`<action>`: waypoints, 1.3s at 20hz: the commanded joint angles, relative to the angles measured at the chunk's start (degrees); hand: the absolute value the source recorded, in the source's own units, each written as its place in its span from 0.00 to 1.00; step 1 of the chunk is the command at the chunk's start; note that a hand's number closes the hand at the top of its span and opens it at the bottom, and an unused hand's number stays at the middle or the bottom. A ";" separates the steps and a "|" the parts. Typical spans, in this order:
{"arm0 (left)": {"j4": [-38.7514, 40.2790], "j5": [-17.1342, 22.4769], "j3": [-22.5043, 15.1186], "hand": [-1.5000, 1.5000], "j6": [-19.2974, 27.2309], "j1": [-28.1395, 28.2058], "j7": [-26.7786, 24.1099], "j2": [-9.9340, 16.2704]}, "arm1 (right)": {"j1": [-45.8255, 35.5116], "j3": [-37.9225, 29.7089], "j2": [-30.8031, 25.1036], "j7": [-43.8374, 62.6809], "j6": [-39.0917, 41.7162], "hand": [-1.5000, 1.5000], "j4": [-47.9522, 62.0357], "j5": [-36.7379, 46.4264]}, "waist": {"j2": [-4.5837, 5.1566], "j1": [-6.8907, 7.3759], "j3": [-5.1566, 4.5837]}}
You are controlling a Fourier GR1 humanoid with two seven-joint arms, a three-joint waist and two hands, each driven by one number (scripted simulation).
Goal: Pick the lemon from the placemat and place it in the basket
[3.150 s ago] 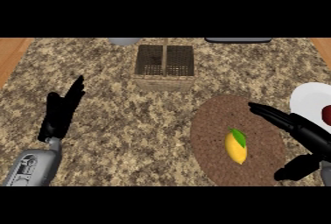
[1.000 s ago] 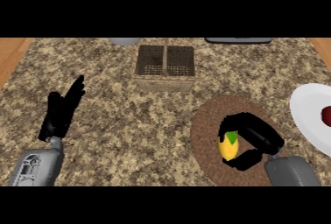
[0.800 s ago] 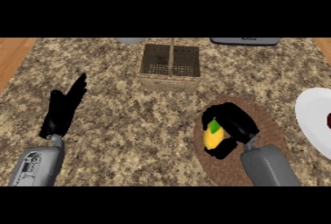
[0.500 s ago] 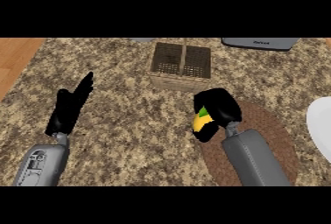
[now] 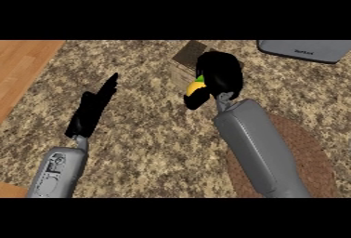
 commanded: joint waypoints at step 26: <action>3.55 -1.73 0.96 0.50 1.77 -4.21 0.62 0.40 | -60.97 -8.85 0.11 38.05 -14.64 1.00 33.48 -4.41 | 0.22 -2.92 -0.51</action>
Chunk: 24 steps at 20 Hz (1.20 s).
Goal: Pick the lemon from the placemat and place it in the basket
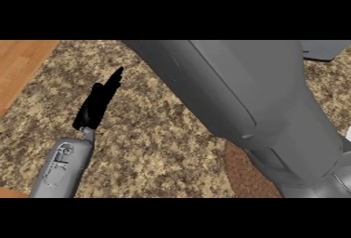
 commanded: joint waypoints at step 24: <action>-5.78 2.53 4.79 0.50 0.88 6.22 1.40 2.68 | -10.30 -7.80 -3.37 -2.22 4.43 1.00 32.73 3.05 | -0.75 -7.91 0.68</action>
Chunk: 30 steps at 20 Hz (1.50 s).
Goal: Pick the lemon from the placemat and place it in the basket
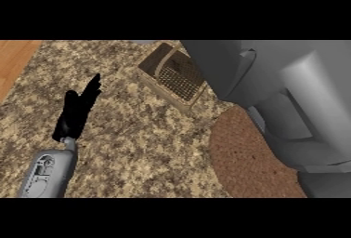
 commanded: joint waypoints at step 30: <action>0.90 -0.27 2.10 0.50 1.84 1.97 -0.45 -0.42 | 16.29 -2.58 0.79 5.31 -36.96 0.00 -10.45 5.20 | -1.01 -3.73 0.16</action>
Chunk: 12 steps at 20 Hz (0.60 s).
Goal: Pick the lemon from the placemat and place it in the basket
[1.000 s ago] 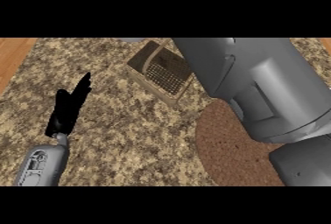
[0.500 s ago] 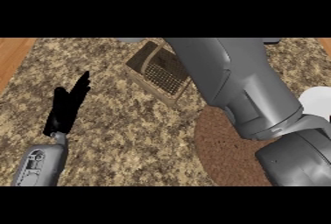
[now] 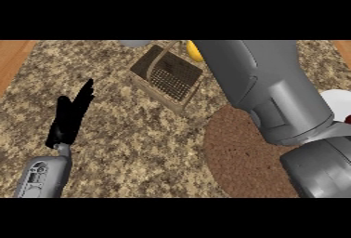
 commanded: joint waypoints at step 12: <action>-2.02 1.18 2.79 0.50 0.33 5.78 0.29 1.39 | 12.48 -2.77 -5.66 9.23 1.34 0.00 -21.86 0.66 | -2.71 -5.68 0.27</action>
